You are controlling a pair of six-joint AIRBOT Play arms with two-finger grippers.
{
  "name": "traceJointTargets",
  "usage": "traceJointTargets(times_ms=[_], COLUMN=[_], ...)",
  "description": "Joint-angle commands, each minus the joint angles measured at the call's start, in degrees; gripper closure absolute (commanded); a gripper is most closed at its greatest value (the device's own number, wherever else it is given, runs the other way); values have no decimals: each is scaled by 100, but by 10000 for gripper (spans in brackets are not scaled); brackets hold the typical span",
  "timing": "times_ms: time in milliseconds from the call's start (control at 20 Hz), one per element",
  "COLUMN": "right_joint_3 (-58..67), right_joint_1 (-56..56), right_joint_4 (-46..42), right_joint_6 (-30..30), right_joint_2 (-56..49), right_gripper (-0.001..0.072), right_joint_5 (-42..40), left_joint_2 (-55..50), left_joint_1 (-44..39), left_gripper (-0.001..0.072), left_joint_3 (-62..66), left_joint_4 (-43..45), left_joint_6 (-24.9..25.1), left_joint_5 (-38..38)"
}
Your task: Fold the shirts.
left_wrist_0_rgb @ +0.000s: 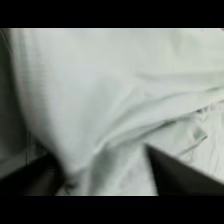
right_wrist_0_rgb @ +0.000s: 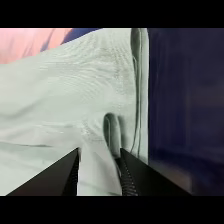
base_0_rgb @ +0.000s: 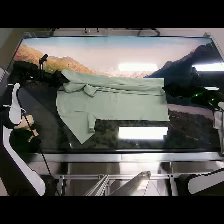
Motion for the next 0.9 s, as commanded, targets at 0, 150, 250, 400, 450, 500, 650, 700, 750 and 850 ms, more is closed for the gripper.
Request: traceJointTargets(times_ms=[0, 150, 250, 400, 450, 500, 650, 700, 750, 850], right_joint_3=[-2, -7, -131, -831, -1126, -1364, -1799, -1808, -1808, -1808], right_joint_1=[-170, -498, -651, -855, -925, -940, -914, -911, -914, -911], right_joint_4=[-341, -1521, -2326, -2682, -2677, -2667, -2603, -2503, -2376, -2057], right_joint_6=[376, 1285, 1810, 1989, 1980, 1980, 1941, 1943, 1941, 1910], right_joint_2=[184, 579, 907, 1543, 1757, 1917, 2212, 2218, 2221, 2236], right_gripper=[414, 412, 412, 412, 413, 413, 414, 414, 414, 414], right_joint_5=[466, 1276, 1733, 1757, 1569, 1368, 1082, 1110, 1132, 1200], left_joint_2=[85, 195, 249, 1204, 1578, 1961, 3130, 3442, 3668, 4111], left_joint_1=[92, 404, 570, 791, 857, 925, 1117, 1169, 1172, 1169], left_gripper=[18, 115, 170, 165, 165, 165, 165, 165, 165, 165], left_joint_3=[2, 0, -162, -1954, -2660, -3375, -5545, -6153, -6623, -7458], left_joint_4=[-87, -92, -101, -39, -44, -39, -42, -44, -39, -31], left_joint_6=[-184, -608, -1008, -1117, -1054, -885, -522, -470, -439, -437], left_joint_5=[501, 1458, 2452, 2253, 2046, 1801, 699, 273, -63, -769])
